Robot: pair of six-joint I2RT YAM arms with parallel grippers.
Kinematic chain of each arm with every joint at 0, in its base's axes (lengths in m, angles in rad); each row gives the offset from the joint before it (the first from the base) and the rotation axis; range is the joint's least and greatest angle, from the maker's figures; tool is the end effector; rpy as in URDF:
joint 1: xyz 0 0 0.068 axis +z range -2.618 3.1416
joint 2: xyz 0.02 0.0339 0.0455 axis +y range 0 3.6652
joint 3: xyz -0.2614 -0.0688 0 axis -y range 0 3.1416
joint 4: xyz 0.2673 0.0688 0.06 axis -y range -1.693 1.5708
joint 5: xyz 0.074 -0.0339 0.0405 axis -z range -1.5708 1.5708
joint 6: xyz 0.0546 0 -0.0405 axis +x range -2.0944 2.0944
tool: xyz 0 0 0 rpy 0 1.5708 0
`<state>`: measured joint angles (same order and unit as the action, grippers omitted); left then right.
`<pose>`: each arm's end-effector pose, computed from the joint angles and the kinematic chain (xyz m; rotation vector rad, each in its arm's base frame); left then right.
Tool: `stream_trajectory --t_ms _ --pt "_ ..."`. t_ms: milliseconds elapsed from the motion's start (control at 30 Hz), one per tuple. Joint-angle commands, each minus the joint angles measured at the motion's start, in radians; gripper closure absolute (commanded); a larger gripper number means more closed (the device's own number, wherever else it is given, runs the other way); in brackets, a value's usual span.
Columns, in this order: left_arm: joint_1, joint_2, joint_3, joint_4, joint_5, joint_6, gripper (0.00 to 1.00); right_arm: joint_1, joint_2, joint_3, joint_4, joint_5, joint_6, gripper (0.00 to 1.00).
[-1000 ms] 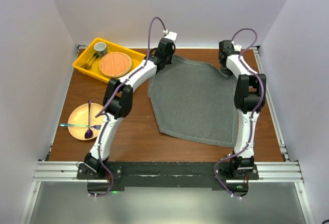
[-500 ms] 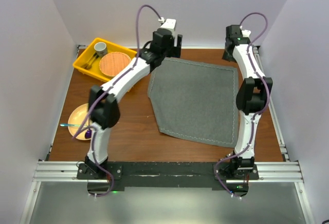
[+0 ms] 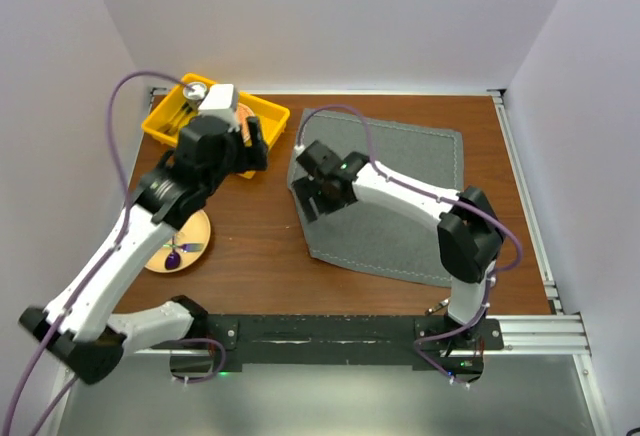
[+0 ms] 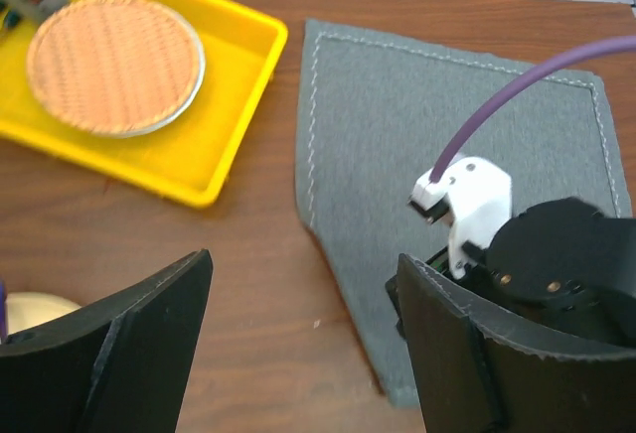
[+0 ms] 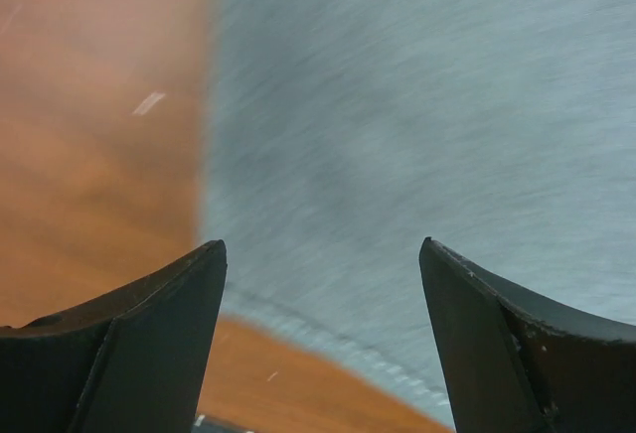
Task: Fold the napkin, place the utensils inside, and roll it up
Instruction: Flatten the napkin out
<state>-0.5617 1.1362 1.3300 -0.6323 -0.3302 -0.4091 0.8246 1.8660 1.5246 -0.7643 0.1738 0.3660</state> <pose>0.2417 -0.1312 0.4076 -0.0583 1.9954 -0.2961 0.2957 0.3059 0.2164 -0.5505 2.5996 0.1612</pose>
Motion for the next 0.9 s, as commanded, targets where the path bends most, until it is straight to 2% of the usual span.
stream_trajectory --t_ms 0,200,333,433,467,533,567,600,633,700,767,833,867 --pt "0.003 -0.142 -0.066 -0.107 -0.029 -0.097 0.21 0.051 -0.007 -0.006 0.053 0.033 -0.018 0.15" --pt "0.003 -0.207 -0.089 -0.152 -0.003 -0.181 0.25 0.119 0.122 0.063 0.013 0.115 -0.073 0.14" --pt "0.003 -0.194 -0.091 -0.164 0.014 -0.198 0.27 0.163 0.16 0.046 0.028 0.13 -0.075 0.18" --pt "0.002 -0.197 -0.084 -0.173 -0.001 -0.197 0.27 0.169 0.183 0.065 0.008 0.138 -0.061 0.33" --pt "0.005 -0.2 -0.084 -0.173 -0.009 -0.197 0.27 0.169 0.18 0.069 0.002 0.153 -0.049 0.46" --pt "0.003 -0.207 -0.086 -0.175 -0.023 -0.194 0.27 0.165 0.142 0.066 -0.015 0.18 -0.045 0.6" --pt "0.005 -0.205 -0.084 -0.176 -0.024 -0.194 0.27 0.159 0.122 0.06 -0.016 0.214 -0.041 0.77" --pt "0.003 -0.201 -0.083 -0.176 -0.021 -0.189 0.27 0.125 0.104 0.037 -0.015 0.216 -0.036 0.88" --pt "0.005 -0.2 -0.083 -0.175 -0.018 -0.189 0.28 0.099 0.069 0.022 -0.007 0.205 -0.036 0.94" --pt "0.005 -0.193 -0.086 -0.173 -0.012 -0.188 0.28 0.007 0.041 -0.018 0.023 0.164 -0.051 1.0" --pt "0.003 -0.19 -0.094 -0.165 -0.006 -0.186 0.28 -0.054 0.004 -0.04 0.054 0.141 -0.109 1.0" --pt "0.005 -0.188 -0.103 -0.153 0.01 -0.175 0.28 -0.16 0.002 -0.046 0.077 0.046 -0.148 0.99" --pt "0.005 -0.182 -0.104 -0.15 0.013 -0.174 0.28 -0.189 0.019 -0.025 0.068 0.07 -0.154 0.96"
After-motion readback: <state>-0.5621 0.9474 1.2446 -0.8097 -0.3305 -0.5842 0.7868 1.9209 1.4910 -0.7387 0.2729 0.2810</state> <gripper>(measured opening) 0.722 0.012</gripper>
